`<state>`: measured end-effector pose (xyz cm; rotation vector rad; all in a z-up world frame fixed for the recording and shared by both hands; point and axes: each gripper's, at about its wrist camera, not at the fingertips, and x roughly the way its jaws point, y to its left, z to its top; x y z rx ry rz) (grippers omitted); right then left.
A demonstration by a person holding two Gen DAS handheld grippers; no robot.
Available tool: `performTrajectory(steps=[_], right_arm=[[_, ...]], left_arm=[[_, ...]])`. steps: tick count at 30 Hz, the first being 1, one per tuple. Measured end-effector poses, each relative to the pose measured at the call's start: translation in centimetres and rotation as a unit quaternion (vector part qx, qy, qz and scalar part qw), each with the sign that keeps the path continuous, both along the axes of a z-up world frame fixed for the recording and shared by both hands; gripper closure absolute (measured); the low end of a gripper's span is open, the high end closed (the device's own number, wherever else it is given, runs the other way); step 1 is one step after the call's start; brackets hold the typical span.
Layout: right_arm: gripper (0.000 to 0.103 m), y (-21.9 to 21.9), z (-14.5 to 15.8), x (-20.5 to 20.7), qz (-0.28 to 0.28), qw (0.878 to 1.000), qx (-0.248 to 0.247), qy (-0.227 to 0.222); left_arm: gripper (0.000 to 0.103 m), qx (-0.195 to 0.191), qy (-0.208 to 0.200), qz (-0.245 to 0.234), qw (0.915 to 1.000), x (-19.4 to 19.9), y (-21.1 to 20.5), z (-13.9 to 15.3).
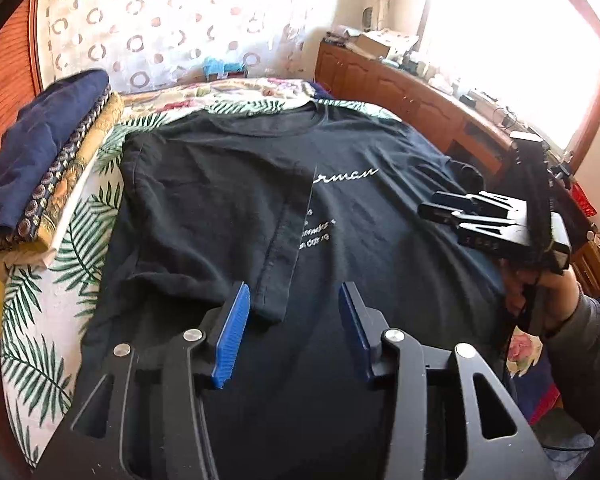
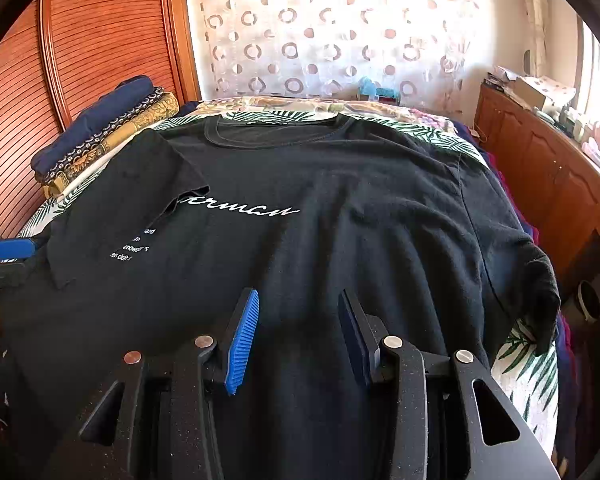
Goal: Fold small clothes
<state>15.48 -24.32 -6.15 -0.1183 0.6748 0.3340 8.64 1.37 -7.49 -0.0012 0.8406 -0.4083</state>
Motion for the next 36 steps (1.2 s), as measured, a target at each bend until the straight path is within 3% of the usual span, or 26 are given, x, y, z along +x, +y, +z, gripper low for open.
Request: performTrajectory(steps=[2, 6, 11, 21, 26, 36], right_arm=[[0.060, -0.1, 0.0, 0.0, 0.000, 1.000, 0.000, -0.002], [0.060, -0.3, 0.3, -0.4, 0.001, 1.000, 0.006, -0.008], [0.060, -2.9, 1.3, -1.2, -0.012, 0.999, 0.018, -0.029], [0.059, -13.0, 2.6, -0.1, -0.117, 0.992, 0.015, -0.036], [0.059, -16.8, 2.1, 1.6, -0.147, 0.989, 0.021, -0.013], [0.059, -19.1, 1.2, 4.6, -0.142, 0.985, 0.079, 0.050]], left_arm=[[0.035, 0.008, -0.015, 0.004, 0.9998, 0.0, 0.2, 0.4], [0.025, 0.014, -0.032, 0.017, 0.9993, 0.8, 0.8, 0.7], [0.025, 0.025, -0.042, 0.025, 0.9985, 2.4, 0.8, 0.4], [0.025, 0.047, -0.025, 0.006, 0.9986, 6.0, -3.3, -2.3], [0.025, 0.061, -0.005, -0.014, 0.9980, 7.4, -5.5, -3.5], [0.022, 0.084, 0.005, -0.021, 0.9962, 8.6, -7.5, -4.6]])
